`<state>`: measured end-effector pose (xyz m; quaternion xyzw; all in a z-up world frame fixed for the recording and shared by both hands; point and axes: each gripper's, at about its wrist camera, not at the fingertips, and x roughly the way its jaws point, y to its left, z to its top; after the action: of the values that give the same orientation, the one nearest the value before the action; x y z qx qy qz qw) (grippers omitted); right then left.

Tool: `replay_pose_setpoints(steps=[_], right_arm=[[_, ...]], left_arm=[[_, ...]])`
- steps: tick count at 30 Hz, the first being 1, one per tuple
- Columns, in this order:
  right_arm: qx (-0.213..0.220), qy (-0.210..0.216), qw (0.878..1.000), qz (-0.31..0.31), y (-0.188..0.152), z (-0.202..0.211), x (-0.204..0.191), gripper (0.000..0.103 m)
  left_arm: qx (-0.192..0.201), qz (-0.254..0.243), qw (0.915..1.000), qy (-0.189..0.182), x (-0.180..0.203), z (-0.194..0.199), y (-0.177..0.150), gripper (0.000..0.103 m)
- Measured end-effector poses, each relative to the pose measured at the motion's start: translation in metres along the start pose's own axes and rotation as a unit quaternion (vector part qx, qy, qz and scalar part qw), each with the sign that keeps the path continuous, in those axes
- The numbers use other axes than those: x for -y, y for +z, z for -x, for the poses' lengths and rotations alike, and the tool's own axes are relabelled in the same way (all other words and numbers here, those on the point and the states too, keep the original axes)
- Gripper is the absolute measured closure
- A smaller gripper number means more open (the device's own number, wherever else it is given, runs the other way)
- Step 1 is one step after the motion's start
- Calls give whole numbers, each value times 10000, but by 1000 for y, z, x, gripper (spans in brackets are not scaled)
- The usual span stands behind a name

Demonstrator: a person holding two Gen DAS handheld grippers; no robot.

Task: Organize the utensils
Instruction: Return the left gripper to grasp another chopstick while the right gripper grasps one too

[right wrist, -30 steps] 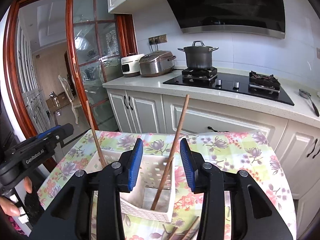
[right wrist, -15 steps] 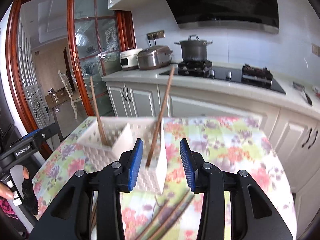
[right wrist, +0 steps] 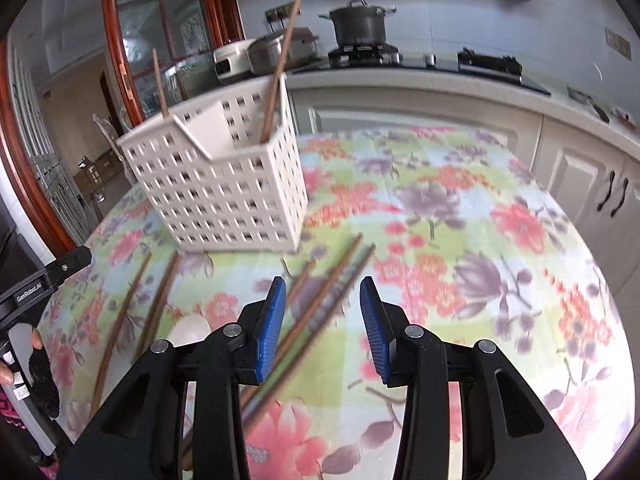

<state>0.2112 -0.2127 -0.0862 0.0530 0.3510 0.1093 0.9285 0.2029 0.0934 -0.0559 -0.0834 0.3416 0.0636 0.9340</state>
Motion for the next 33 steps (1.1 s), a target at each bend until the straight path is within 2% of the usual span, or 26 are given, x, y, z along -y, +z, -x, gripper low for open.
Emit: replay_pose_setpoints(steps=[9, 26, 27, 29, 33], right_arm=[[-561, -85, 9982, -219, -16, -26, 3, 70], [-859, -781, 9932, 93, 1, -58, -8, 78], [-860, -792, 9931, 90, 2, -58, -7, 79], [-862, -827, 9928, 109, 2, -58, -5, 89], [-890, -687, 9936, 67, 0, -54, 3, 94]], left_arm=[[-151, -281, 9995, 68, 4, -1, -25, 15], [-479, -354, 9982, -60, -1, -13, -35, 16], [-507, -382, 9980, -67, 1, -14, -35, 16], [-558, -466, 9973, -68, 4, -17, -36, 16], [-774, -498, 9957, -112, 9, -28, -34, 31]])
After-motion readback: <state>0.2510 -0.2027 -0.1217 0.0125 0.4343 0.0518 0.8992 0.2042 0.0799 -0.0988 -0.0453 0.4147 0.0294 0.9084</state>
